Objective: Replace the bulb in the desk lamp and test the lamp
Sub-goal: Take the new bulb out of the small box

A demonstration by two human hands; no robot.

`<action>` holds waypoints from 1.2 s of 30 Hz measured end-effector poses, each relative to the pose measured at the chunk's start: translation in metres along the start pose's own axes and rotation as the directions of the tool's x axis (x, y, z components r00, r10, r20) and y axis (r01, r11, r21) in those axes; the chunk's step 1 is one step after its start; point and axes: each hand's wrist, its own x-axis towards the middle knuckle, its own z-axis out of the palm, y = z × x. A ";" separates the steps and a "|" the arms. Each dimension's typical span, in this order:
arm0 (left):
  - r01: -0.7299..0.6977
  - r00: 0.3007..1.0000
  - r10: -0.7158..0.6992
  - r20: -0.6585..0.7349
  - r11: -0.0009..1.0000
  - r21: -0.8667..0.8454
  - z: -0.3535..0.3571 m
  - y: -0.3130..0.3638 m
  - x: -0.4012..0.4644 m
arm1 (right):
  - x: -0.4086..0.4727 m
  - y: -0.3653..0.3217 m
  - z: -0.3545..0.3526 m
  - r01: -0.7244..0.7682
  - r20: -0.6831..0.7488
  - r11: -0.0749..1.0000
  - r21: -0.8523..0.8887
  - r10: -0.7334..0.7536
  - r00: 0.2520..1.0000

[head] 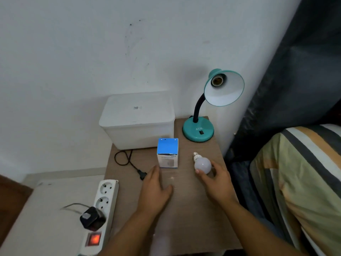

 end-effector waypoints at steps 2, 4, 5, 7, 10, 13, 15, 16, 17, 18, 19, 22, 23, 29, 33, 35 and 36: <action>-0.011 0.999 0.011 -0.033 1.000 0.010 0.003 -0.001 0.011 | 0.007 -0.004 0.003 -0.005 0.003 1.000 -0.016 0.005 1.000; 0.004 0.999 -0.003 -0.035 1.000 0.020 0.008 -0.001 0.017 | 0.013 -0.005 0.006 -0.002 -0.005 0.999 -0.045 0.002 1.000; 0.012 0.999 -0.011 -0.034 1.000 0.028 0.011 -0.003 0.020 | 0.016 -0.004 0.008 0.001 -0.007 0.998 -0.068 -0.002 1.000; 0.019 0.999 -0.017 -0.042 0.998 0.054 0.017 -0.006 0.023 | 0.019 -0.003 0.012 0.010 -0.014 0.994 -0.113 -0.012 1.000; 0.015 0.997 -0.010 -0.077 0.997 0.072 0.025 -0.013 0.026 | 0.019 -0.001 0.016 -0.002 -0.049 0.989 -0.151 -0.006 0.999; 0.022 0.995 -0.015 -0.095 0.997 0.075 0.029 -0.015 0.027 | 0.017 -0.002 0.017 -0.016 -0.036 0.980 -0.199 0.009 0.999; 0.022 0.994 -0.017 -0.106 0.999 0.046 0.030 -0.015 0.027 | 0.016 -0.006 0.015 -0.032 -0.023 0.977 -0.213 0.028 0.999; 0.028 0.993 -0.025 -0.116 0.999 0.021 0.030 -0.014 0.027 | 0.015 -0.010 0.014 -0.040 -0.023 0.978 -0.206 0.037 0.999; 0.038 0.991 -0.039 -0.130 0.999 -0.010 0.030 -0.013 0.027 | 0.014 -0.014 0.012 -0.044 -0.028 0.980 -0.194 0.039 0.999; 0.052 0.987 -0.058 -0.148 0.998 -0.044 0.029 -0.010 0.027 | 0.013 -0.019 0.009 -0.019 -0.043 0.983 -0.184 0.012 0.999; 0.067 0.983 -0.079 -0.167 0.995 -0.075 0.028 -0.006 0.027 | 0.013 -0.024 0.007 0.034 -0.059 0.984 -0.178 -0.046 0.997; 0.114 0.970 -0.142 -0.198 0.983 -0.144 0.026 0.006 0.029 | 0.020 -0.046 0.003 0.236 -0.036 0.956 -0.173 -0.245 0.969; 0.132 0.965 -0.168 -0.201 0.974 -0.183 0.026 0.010 0.030 | 0.024 -0.054 0.004 0.276 0.012 0.950 -0.148 -0.277 0.961; 0.157 0.926 -0.270 -0.265 0.912 -0.380 0.031 0.021 0.044 | 0.046 -0.081 0.022 0.331 0.290 0.941 -0.072 -0.298 0.909; 0.075 0.930 -0.209 -0.303 0.914 -0.399 0.026 0.027 0.044 | 0.046 -0.090 0.023 0.361 0.318 0.923 -0.135 -0.305 0.898; 0.059 0.926 -0.199 -0.322 0.916 -0.396 0.025 0.030 0.043 | 0.046 -0.092 0.023 0.366 0.322 0.918 -0.154 -0.304 0.897; 0.063 0.922 -0.203 -0.329 0.918 -0.392 0.025 0.031 0.042 | 0.046 -0.093 0.023 0.369 0.326 0.916 -0.158 -0.305 0.895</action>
